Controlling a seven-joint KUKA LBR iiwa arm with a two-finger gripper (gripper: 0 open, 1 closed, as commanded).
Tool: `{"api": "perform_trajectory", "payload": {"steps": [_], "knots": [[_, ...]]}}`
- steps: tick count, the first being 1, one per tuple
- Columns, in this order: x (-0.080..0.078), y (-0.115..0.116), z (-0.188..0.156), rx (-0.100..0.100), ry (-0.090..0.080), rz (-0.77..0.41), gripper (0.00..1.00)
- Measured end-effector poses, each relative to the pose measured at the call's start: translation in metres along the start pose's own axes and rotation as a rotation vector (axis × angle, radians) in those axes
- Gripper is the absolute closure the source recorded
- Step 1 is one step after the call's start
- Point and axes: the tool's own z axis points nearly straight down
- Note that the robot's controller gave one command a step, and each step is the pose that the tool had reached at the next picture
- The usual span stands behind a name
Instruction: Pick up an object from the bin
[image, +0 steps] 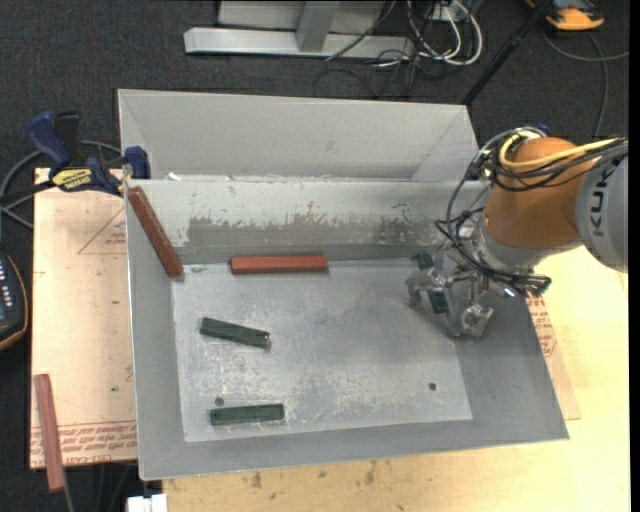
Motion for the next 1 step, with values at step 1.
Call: {"api": "perform_trajectory", "payload": {"steps": [1], "knots": [[-0.0375, -0.0112, -0.0106, 0.006, 0.009, 0.039, 0.0]]}}
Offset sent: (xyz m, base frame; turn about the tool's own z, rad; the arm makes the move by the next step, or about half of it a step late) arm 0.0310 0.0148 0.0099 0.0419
